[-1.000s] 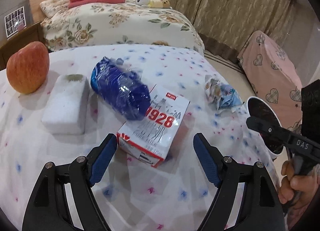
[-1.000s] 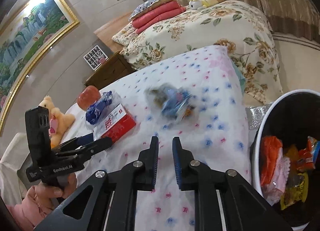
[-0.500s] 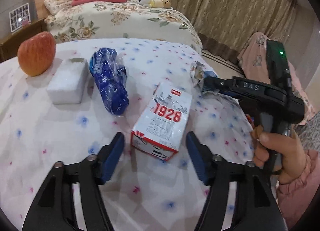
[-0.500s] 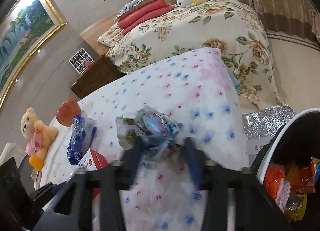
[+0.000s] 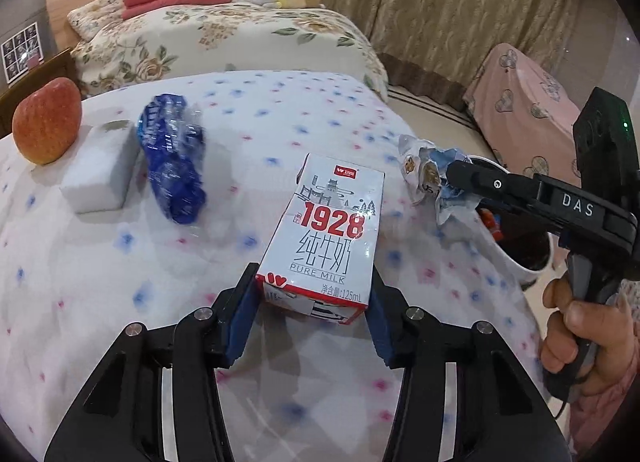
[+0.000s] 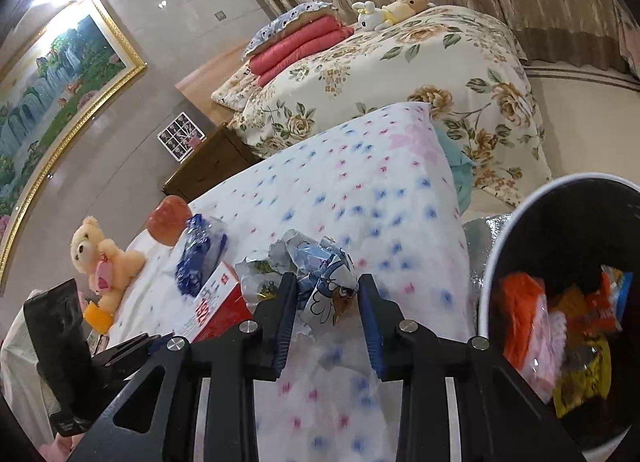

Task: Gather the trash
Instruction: 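Carry the wrapper and red-and-white milk carton over the bin with both tools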

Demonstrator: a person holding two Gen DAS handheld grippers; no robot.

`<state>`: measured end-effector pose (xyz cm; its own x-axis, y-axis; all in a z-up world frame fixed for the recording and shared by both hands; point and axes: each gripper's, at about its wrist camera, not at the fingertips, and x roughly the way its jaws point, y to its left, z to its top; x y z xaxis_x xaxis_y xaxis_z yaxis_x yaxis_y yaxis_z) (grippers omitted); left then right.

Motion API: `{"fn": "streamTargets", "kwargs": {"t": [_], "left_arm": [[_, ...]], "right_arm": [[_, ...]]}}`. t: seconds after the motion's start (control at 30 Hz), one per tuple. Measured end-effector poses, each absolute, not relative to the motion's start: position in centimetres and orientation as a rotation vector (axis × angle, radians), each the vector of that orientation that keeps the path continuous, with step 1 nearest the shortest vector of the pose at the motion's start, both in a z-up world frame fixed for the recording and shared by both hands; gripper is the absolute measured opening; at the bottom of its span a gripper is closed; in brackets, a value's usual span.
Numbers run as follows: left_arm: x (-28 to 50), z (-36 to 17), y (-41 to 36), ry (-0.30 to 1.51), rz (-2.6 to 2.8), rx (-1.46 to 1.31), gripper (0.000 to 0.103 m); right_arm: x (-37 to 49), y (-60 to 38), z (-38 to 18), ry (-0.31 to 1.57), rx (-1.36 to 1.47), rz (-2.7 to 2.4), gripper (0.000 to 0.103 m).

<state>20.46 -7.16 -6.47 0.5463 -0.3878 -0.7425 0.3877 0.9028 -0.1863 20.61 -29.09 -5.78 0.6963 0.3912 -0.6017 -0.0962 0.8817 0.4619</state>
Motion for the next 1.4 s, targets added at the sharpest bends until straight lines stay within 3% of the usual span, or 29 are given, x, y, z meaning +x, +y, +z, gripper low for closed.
{"fn": "streamTargets", "kwargs": {"t": [0.67, 1.4], "left_arm": [[16.0, -5.6, -13.4, 0.877, -0.555, -0.022, 0.048], [15.0, -5.1, -18.1, 0.878, -0.619, 0.036, 0.048]], "right_arm": [[12.9, -35.3, -5.8, 0.715, 0.468, 0.183, 0.031], [10.3, -38.8, -5.9, 0.678, 0.504, 0.110, 0.031]]}}
